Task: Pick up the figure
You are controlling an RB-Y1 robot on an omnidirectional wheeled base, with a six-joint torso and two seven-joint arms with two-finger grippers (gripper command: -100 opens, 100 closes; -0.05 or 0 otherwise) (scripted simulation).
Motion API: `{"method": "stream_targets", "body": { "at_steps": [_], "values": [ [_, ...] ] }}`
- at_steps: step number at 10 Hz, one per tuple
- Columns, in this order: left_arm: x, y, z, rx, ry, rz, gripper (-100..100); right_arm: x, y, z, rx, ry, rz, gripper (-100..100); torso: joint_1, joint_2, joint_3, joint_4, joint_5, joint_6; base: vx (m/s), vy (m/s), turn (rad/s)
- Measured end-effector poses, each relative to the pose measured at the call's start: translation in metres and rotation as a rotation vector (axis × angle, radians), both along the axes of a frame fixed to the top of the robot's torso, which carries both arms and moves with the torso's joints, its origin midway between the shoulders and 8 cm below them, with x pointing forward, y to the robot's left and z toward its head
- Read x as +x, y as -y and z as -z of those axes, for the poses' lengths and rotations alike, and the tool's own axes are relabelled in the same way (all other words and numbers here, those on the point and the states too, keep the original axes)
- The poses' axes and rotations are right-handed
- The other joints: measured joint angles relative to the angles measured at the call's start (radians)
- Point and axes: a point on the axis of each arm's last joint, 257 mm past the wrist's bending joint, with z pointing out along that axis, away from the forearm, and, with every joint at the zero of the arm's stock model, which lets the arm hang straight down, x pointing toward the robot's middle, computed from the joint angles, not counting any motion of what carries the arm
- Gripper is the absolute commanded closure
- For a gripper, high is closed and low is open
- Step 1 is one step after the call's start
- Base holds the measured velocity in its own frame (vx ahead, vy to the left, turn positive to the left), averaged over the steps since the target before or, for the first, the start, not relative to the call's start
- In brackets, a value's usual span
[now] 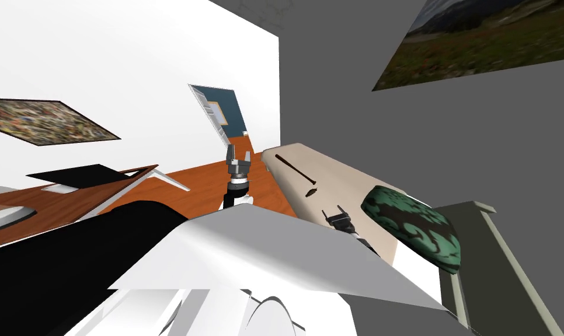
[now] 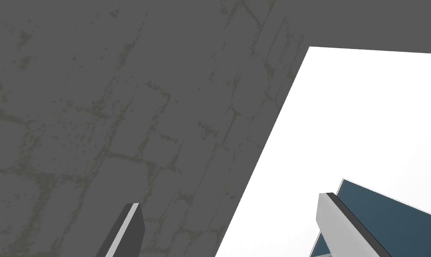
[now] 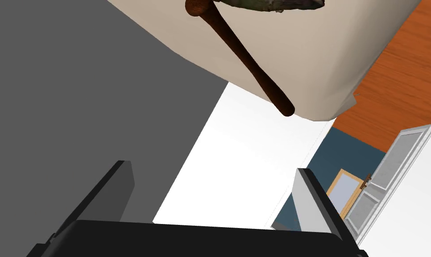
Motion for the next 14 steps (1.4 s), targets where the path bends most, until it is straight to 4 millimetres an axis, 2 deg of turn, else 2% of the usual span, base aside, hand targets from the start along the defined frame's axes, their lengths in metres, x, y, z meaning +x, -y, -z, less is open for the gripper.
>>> {"method": "stream_targets", "body": {
  "at_steps": [3,5,7,9,14],
  "values": [
    [0.0,0.0,0.0,0.0,0.0,0.0,0,-0.017,0.014,0.027,-0.155,-0.052,-0.026,-100,0.0,-0.002,-0.001,0.0,0.0,0.0,0.071,0.009,0.188],
    [0.0,0.0,0.0,0.0,0.0,0.0,0,-0.027,0.036,0.042,-0.28,-0.088,-0.046,-100,0.001,-0.003,-0.002,-0.001,0.0,0.0,0.085,0.018,0.151],
    [0.0,0.0,0.0,0.0,0.0,0.0,0,-0.04,0.046,0.057,-0.37,-0.118,-0.073,-100,0.001,-0.002,-0.001,0.0,0.0,0.0,0.053,0.017,0.149],
    [0.0,0.0,0.0,0.0,0.0,0.0,0,-0.055,0.065,0.073,-0.49,-0.158,-0.11,-100,0.002,-0.003,-0.002,-0.001,0.001,0.0,0.092,0.028,0.184],
    [0.0,0.0,0.0,0.0,0.0,0.0,0,-0.084,0.096,0.102,-0.709,-0.23,-0.189,-100,0.003,-0.004,-0.002,-0.001,0.001,0.0,0.102,0.027,0.201]
  ]
}}
